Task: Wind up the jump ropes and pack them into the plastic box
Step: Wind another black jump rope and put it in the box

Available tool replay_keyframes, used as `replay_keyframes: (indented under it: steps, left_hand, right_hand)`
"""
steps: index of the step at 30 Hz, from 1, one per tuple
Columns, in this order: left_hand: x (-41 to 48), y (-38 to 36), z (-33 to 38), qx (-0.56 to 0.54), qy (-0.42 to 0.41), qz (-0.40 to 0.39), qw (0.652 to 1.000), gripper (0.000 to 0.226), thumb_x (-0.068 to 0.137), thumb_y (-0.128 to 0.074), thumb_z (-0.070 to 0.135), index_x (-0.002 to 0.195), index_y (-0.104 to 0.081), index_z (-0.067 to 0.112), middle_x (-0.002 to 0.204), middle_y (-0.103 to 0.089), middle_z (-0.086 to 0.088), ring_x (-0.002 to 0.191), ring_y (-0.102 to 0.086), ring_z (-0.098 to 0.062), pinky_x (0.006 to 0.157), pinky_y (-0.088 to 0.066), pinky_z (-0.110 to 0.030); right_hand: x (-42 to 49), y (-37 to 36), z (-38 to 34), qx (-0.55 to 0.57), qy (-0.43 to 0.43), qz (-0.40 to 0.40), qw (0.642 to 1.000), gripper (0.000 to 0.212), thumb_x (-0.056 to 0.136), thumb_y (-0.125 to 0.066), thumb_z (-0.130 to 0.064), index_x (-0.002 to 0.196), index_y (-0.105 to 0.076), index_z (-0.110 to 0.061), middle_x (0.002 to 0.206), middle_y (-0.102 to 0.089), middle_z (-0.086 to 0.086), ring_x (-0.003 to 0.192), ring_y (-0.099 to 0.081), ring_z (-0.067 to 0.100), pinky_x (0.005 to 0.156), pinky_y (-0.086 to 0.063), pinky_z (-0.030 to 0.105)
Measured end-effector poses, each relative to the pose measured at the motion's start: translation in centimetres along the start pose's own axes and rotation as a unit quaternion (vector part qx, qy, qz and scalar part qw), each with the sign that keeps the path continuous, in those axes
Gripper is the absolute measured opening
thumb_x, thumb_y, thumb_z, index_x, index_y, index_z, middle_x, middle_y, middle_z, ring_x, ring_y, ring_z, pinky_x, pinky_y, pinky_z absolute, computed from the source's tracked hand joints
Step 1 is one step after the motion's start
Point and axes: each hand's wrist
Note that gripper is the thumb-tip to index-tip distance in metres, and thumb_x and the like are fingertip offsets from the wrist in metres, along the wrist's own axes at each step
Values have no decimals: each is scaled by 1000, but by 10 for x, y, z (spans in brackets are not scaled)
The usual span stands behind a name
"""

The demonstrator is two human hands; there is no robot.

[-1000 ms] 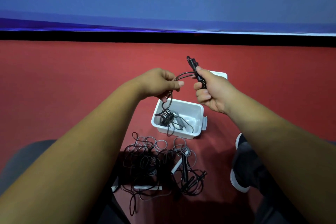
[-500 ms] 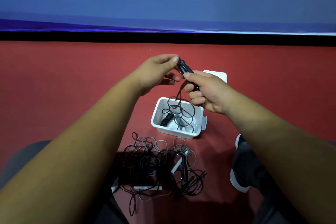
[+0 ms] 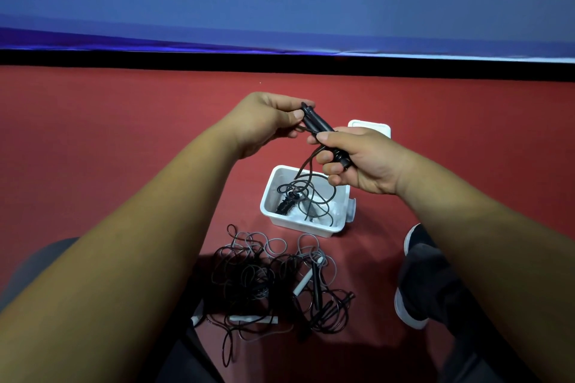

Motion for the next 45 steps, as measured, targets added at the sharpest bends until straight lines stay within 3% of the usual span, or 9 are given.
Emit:
replay_keyframes:
  steps: [5, 9, 15, 22, 27, 30, 34, 41, 45]
  left_hand:
    - [2, 0, -4, 47, 0, -3, 999, 29, 103, -63, 11, 129, -73, 17, 105, -78, -9, 88, -69, -14, 72, -52, -24]
    - [2, -9, -6, -42, 22, -12, 999, 30, 110, -51, 28, 130, -67, 13, 102, -76, -5, 91, -71, -19, 81, -56, -33]
    - [11, 1, -9, -134, 116, -11, 984, 82, 105, -16, 70, 151, -41, 8, 128, -73, -11, 117, -71, -29, 95, -56, -44]
    - [9, -5, -24, -76, 164, -114, 977, 58, 111, -24, 43, 151, -48, 9, 141, -65, -13, 136, -57, -34, 108, -42, -46]
    - [1, -7, -34, 58, 72, -170, 981, 34, 110, -48, 26, 135, -67, 16, 108, -73, -4, 105, -64, -16, 104, -44, -34]
    - [-2, -3, -27, 103, 38, -163, 981, 24, 103, -62, 17, 123, -76, 16, 93, -71, 1, 91, -63, -10, 90, -50, -22]
    - [-3, -5, -16, 165, 50, -140, 975, 15, 92, -76, 11, 108, -78, 11, 89, -72, -5, 79, -67, -16, 75, -57, -28]
    - [-2, -7, -20, 230, 54, -115, 965, 18, 93, -78, 19, 96, -70, 2, 71, -69, -3, 65, -64, -17, 66, -55, -33]
    - [-3, -5, -20, 212, 70, -94, 970, 23, 98, -72, 29, 98, -78, 7, 69, -65, -2, 60, -54, -15, 58, -49, -25]
  right_hand:
    - [2, 2, 2, 29, -1, 15, 999, 18, 108, -57, -18, 121, -60, -5, 71, -48, 3, 58, -44, 14, 55, -45, 30]
    - [7, 3, -2, 39, -3, 32, 999, 13, 109, -56, -19, 116, -60, -8, 72, -46, 1, 54, -35, 9, 49, -41, 25]
    - [11, 5, -5, 55, 6, 56, 997, 10, 108, -57, -18, 109, -62, -9, 70, -48, 0, 51, -32, 8, 45, -35, 22]
    - [10, 8, -14, 82, 27, 67, 994, 12, 109, -56, -19, 112, -60, -8, 69, -48, 0, 48, -32, 6, 41, -33, 20]
    - [10, 15, -20, 83, 41, 95, 991, 15, 109, -57, -19, 118, -59, -7, 68, -49, 0, 47, -32, 6, 40, -31, 19]
    - [10, 19, -21, 78, 40, 104, 991, 18, 108, -59, -20, 120, -61, -7, 69, -49, 0, 48, -32, 6, 40, -29, 19]
    - [9, 19, -22, 67, 28, 84, 994, 23, 107, -62, -23, 124, -63, -8, 71, -48, 0, 50, -28, 6, 41, -25, 20]
    - [9, 14, -19, 70, 21, 61, 995, 23, 102, -70, -24, 114, -54, -13, 71, -47, -2, 51, -27, 5, 41, -26, 18]
    - [9, 12, -18, 92, 20, 54, 994, 18, 104, -68, -18, 106, -50, -16, 72, -46, -1, 51, -26, 5, 39, -27, 18]
Point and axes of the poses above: each hand's wrist, its own x-axis towards the middle knuckle, its own y-axis out of the back of the hand, z = x × y
